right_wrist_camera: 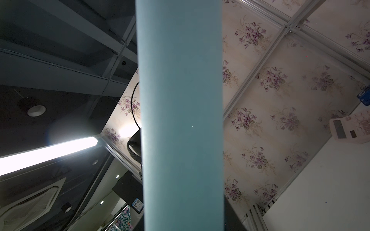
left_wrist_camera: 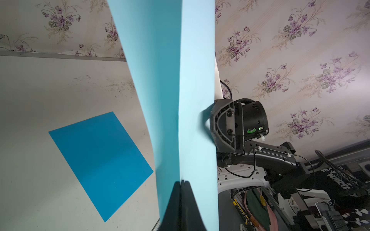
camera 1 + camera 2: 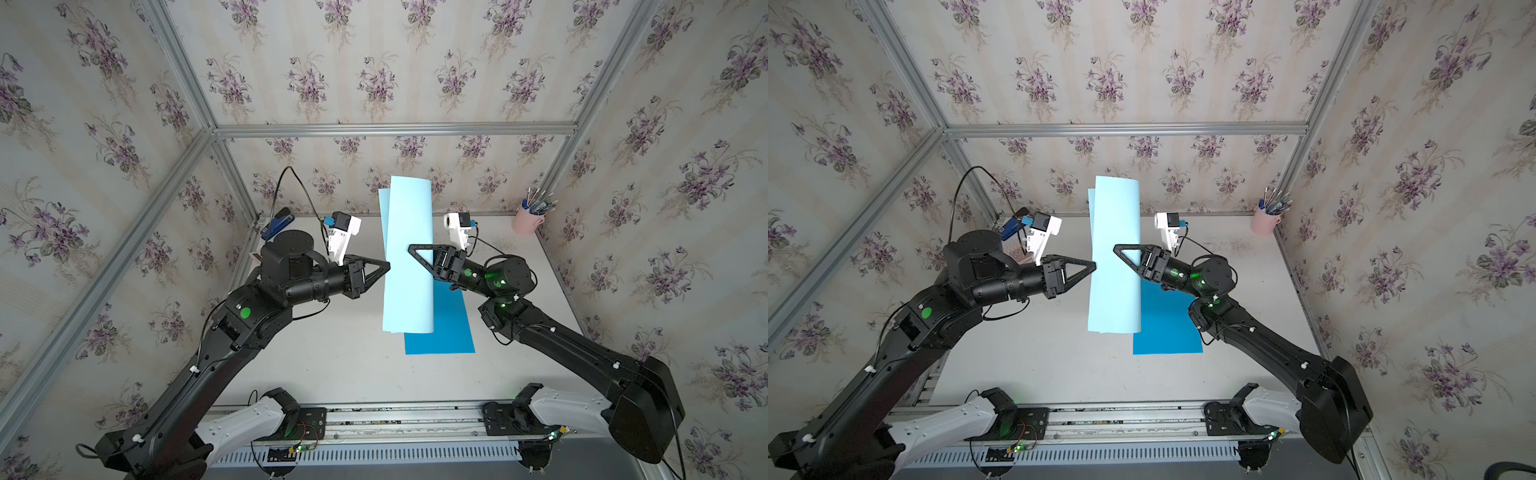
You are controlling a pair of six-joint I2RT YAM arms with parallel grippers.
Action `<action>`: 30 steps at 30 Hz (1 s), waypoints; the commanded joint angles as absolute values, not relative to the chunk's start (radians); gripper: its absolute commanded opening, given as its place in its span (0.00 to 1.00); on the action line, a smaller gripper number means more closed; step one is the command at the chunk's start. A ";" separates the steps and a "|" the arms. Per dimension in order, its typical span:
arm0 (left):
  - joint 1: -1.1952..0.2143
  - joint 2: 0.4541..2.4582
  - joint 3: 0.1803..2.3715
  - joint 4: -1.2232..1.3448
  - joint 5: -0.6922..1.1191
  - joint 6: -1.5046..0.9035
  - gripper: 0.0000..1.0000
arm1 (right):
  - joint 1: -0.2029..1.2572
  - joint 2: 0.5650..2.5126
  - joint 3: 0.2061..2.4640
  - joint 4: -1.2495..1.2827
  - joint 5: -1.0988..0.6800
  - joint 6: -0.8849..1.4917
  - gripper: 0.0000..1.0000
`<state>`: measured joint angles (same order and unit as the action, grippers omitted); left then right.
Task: Fold the rectangular paper in half along the long edge
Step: Fold the paper.
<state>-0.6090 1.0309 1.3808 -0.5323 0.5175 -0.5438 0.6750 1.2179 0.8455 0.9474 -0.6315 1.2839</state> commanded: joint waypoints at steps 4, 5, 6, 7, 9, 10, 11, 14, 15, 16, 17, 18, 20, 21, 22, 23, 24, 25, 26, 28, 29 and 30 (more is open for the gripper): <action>-0.609 1.038 1.368 -0.494 0.534 -0.551 0.00 | 0.677 1.210 0.830 1.009 -0.588 1.296 0.37; -0.609 1.038 1.367 -0.491 0.534 -0.552 0.00 | 0.677 1.209 0.828 1.011 -0.582 1.296 0.37; -0.609 1.040 1.365 -0.490 0.538 -0.554 0.00 | 0.676 1.206 0.825 1.011 -0.574 1.293 0.38; -0.610 1.041 1.364 -0.487 0.540 -0.554 0.00 | 0.677 1.204 0.821 1.013 -0.565 1.293 0.38; -0.610 1.042 1.360 -0.483 0.543 -0.559 0.00 | 0.678 1.204 0.819 1.011 -0.555 1.289 0.38; -0.609 1.043 1.360 -0.481 0.545 -0.560 0.00 | 0.678 1.203 0.817 1.015 -0.549 1.289 0.38; -0.609 1.042 1.357 -0.479 0.546 -0.561 0.00 | 0.678 1.203 0.815 1.016 -0.543 1.289 0.38; -0.609 1.042 1.350 -0.472 0.550 -0.566 0.00 | 0.678 1.203 0.811 1.018 -0.533 1.287 0.38; -0.610 1.042 1.348 -0.471 0.551 -0.567 0.00 | 0.678 1.202 0.812 1.015 -0.532 1.287 0.38; -0.609 1.042 1.346 -0.471 0.550 -0.569 0.00 | 0.678 1.200 0.810 1.015 -0.526 1.286 0.38; -0.609 1.040 1.343 -0.469 0.551 -0.569 0.00 | 0.679 1.201 0.809 1.015 -0.526 1.286 0.38; -0.610 1.040 1.342 -0.469 0.552 -0.569 0.00 | 0.679 1.200 0.808 1.018 -0.525 1.286 0.37; -0.609 1.039 1.341 -0.469 0.552 -0.568 0.00 | 0.680 1.199 0.807 1.019 -0.525 1.286 0.35; -0.609 1.039 1.341 -0.471 0.552 -0.568 0.00 | 0.680 1.198 0.807 1.021 -0.526 1.285 0.34; -0.610 1.039 1.342 -0.473 0.551 -0.567 0.00 | 0.680 1.199 0.808 1.021 -0.527 1.284 0.34; -0.609 1.039 1.343 -0.473 0.552 -0.566 0.00 | 0.679 1.199 0.808 1.021 -0.529 1.285 0.33; -0.609 1.038 1.344 -0.474 0.550 -0.566 0.00 | 0.680 1.198 0.810 1.020 -0.532 1.285 0.32; -0.609 1.039 1.347 -0.476 0.551 -0.564 0.00 | 0.680 1.197 0.811 1.018 -0.533 1.285 0.32; -0.609 1.039 1.349 -0.480 0.548 -0.563 0.00 | 0.679 1.197 0.811 1.017 -0.535 1.284 0.32; -0.609 1.039 1.354 -0.486 0.545 -0.557 0.01 | 0.680 1.195 0.813 1.012 -0.543 1.282 0.31; -0.609 1.039 1.358 -0.490 0.542 -0.557 0.04 | 0.680 1.194 0.814 1.009 -0.546 1.280 0.31; -0.610 1.038 1.360 -0.494 0.540 -0.555 0.07 | 0.680 1.191 0.816 1.001 -0.548 1.276 0.31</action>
<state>-0.6090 1.0401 1.3491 -0.5068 0.5449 -0.5659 0.6781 1.2018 0.8085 0.9878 -0.5369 1.2835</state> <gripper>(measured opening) 0.057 0.313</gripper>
